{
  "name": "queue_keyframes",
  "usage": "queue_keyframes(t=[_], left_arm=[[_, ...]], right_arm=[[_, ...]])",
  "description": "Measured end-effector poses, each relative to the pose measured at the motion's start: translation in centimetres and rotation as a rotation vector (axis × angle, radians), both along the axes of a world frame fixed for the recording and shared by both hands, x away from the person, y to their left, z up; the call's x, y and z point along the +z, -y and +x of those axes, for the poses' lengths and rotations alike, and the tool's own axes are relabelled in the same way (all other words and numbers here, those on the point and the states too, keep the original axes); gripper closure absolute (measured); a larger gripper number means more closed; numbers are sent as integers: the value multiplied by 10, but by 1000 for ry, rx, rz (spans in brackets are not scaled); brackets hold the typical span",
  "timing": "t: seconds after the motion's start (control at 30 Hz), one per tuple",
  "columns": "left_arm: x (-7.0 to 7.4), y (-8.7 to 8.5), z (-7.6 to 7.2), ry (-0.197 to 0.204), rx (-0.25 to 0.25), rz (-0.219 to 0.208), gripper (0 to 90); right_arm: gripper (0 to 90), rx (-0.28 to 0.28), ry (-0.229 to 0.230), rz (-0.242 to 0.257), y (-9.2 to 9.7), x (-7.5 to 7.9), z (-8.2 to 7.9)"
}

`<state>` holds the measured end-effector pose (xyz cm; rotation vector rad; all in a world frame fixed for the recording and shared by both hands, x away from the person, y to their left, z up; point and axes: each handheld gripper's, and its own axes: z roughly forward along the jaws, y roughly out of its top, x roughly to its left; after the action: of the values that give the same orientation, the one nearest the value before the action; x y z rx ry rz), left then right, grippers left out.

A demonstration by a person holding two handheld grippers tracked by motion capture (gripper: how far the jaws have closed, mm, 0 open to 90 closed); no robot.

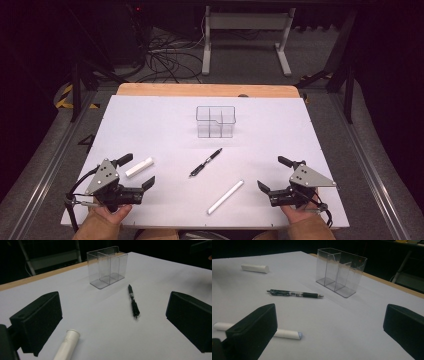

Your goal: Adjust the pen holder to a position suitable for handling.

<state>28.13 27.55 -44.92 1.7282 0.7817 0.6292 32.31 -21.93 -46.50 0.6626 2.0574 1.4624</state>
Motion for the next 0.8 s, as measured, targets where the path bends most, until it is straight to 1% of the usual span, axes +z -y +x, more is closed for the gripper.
queue_keyframes(t=[0.07, 0.1, 0.17, 0.2, 0.23, 0.3, 0.33, 0.37, 0.43, 0.47, 0.57, 0.67, 0.8], left_arm=[[0, -1, 0, -4, -12, -4, 22], [1, -1, 1, -12, 7, 8, 33], [1, -2, 2, -20, 5, 9, 41], [1, -2, 2, -20, 5, 9, 46], [2, -1, 3, -19, 4, 18, 51], [2, 0, 3, -20, 3, 24, 55], [2, 1, 2, -19, 5, 30, 59], [2, 2, 2, -17, 3, 29, 59], [3, 3, 1, -18, 3, 28, 61], [4, 2, 1, -9, 2, 34, 61], [4, 2, 1, -1, 6, 29, 63], [4, 2, 1, 5, 14, 40, 63], [4, 2, 1, 11, 13, 46, 65]], right_arm=[[0, 2, -3, 3, 0, -1, 0], [0, 3, -3, 1, 0, -1, 0], [0, 9, 0, -3, 0, -1, 0], [0, 17, 2, 2, 0, -1, 0], [0, 22, 1, 6, 0, -2, 0], [0, 23, 0, 10, 0, -2, 0], [0, 30, -3, 23, 0, -4, 2], [0, 37, -10, 29, 0, -5, 3], [0, 32, -26, 31, 0, -6, 4], [0, 34, -31, 32, 0, -6, 5], [0, 38, -33, 26, -2, -7, 5], [0, 43, -25, 21, -3, -7, 5], [0, 48, -30, 20, -3, -8, 5]])
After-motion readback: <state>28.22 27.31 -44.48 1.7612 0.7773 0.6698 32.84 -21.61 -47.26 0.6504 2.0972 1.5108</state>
